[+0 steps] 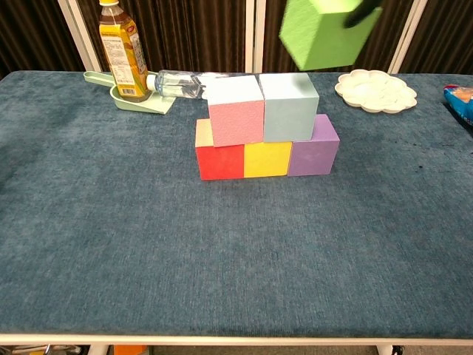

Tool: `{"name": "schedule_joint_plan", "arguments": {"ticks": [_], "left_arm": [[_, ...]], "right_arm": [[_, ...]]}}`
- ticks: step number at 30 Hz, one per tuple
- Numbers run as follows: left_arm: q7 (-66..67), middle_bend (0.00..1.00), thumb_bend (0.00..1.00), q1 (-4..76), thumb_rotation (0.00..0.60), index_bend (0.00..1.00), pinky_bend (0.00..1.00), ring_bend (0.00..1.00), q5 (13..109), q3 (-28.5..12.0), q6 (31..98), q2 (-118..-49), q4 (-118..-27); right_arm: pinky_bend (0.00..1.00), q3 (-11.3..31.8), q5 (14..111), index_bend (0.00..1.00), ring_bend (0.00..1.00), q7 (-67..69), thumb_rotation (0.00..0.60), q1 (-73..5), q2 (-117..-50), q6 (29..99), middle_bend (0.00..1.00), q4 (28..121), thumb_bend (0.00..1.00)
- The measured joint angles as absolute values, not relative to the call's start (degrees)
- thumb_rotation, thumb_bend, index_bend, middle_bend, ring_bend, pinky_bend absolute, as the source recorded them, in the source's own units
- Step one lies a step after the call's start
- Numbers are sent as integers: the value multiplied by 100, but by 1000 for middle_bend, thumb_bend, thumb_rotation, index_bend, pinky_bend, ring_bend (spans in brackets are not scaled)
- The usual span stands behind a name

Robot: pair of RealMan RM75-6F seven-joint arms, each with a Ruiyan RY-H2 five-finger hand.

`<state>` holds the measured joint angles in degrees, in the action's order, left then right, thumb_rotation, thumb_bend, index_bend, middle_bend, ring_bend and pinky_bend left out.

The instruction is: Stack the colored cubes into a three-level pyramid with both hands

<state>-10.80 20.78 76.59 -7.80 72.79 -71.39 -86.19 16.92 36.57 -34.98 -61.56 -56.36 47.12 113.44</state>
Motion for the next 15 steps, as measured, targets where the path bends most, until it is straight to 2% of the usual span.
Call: {"name": "schedule_joint_plan", "arguments": {"ticks": [6,15], "left_arm": [[-1298,90,0,2016,600,88,123,5,7736,-750,7268,-7121,-8480],[-1425,91,0,1991,600,88,123,5,7807,-744,7242,-7140,-8375]], "right_arm": [[0,1448,2604,0,73,-4171,600,-7108,-5966,4735,582,11284,122],[0,1198,2003,0,73,-4330,600,-7605,-6225,5000,581,11187,122]]}}
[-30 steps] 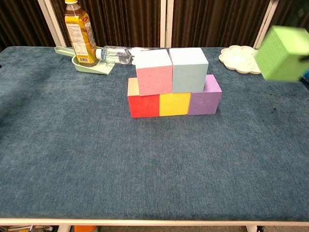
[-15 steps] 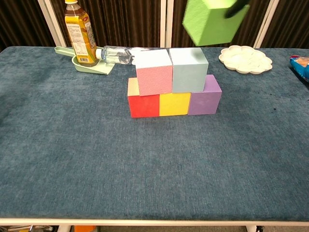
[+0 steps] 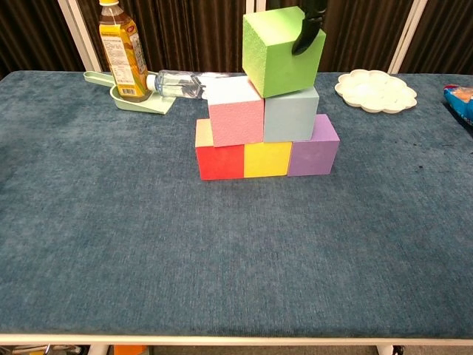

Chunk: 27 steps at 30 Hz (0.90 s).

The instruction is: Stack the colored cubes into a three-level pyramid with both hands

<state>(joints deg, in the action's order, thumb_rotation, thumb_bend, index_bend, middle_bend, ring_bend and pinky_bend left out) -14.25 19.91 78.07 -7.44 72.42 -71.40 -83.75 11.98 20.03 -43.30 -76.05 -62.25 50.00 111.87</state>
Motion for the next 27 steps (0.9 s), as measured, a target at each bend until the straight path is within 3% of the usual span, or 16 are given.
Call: {"name": "schedule_joint_plan", "arguments": {"ticks": [27], "left_arm": [[-2000,90,0,1968,600,88,122,5,7870,-767,7076,-7096,-8250]], "right_arm": [[0,1102,633,0,73,-4223,600,-8390,-6286,5031,582,11036,115]]}}
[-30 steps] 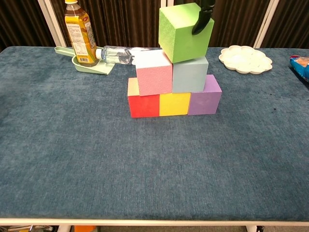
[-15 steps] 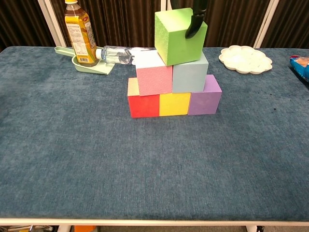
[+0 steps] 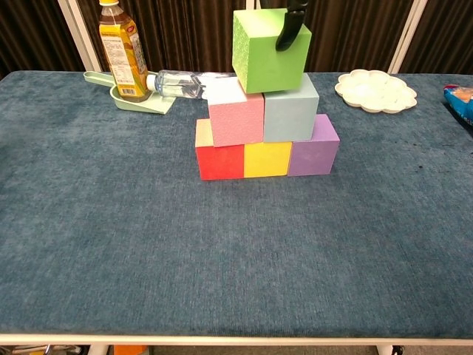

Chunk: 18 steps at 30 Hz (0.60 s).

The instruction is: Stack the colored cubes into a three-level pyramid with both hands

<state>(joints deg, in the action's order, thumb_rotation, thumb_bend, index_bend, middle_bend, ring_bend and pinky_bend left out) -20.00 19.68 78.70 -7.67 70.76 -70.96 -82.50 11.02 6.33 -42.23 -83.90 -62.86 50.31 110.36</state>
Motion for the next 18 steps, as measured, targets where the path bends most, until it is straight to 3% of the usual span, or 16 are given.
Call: {"name": "schedule_joint_plan", "arguments": {"ticks": [18], "left_arm": [[-2341,90,0,1972,600,88,121,5,7829,-781,6912,-7048,-8195]], "right_arm": [[0,991,-197,0,73,-4331,600,-8904,-6303,4859,582,10823,115]]}}
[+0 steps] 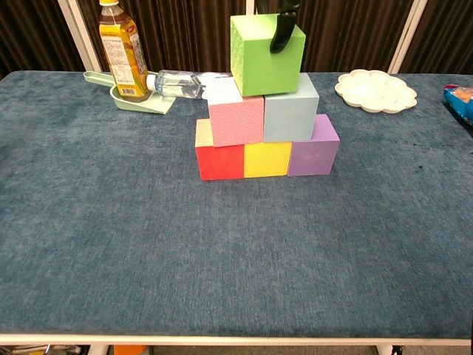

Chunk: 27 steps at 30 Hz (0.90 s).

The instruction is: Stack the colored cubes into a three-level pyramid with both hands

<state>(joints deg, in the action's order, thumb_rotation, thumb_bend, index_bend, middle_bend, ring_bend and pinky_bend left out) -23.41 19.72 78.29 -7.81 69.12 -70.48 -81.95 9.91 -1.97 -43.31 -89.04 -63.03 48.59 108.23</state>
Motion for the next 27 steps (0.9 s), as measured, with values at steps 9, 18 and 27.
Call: {"name": "schedule_joint_plan", "arguments": {"ticks": [9,18,27], "left_arm": [[-2456,90,0,1976,600,88,121,5,7843,-778,6865,-7042,-8156],[-2480,91,0,1989,600,88,121,5,7833,-783,6823,-7041,-8153],[-2394,90,0,2025,600,87,121,5,7739,-817,6739,-7049,-8197]], "right_arm": [[0,985,-806,0,73,-4494,600,-9239,-6355,4824,582,10709,115],[0,890,-1138,0,73,-4653,600,-9435,-6436,4749,580,10545,116],[0,870,-1193,0,73,-4673,600,-9482,-6487,4709,575,10489,116]]}}
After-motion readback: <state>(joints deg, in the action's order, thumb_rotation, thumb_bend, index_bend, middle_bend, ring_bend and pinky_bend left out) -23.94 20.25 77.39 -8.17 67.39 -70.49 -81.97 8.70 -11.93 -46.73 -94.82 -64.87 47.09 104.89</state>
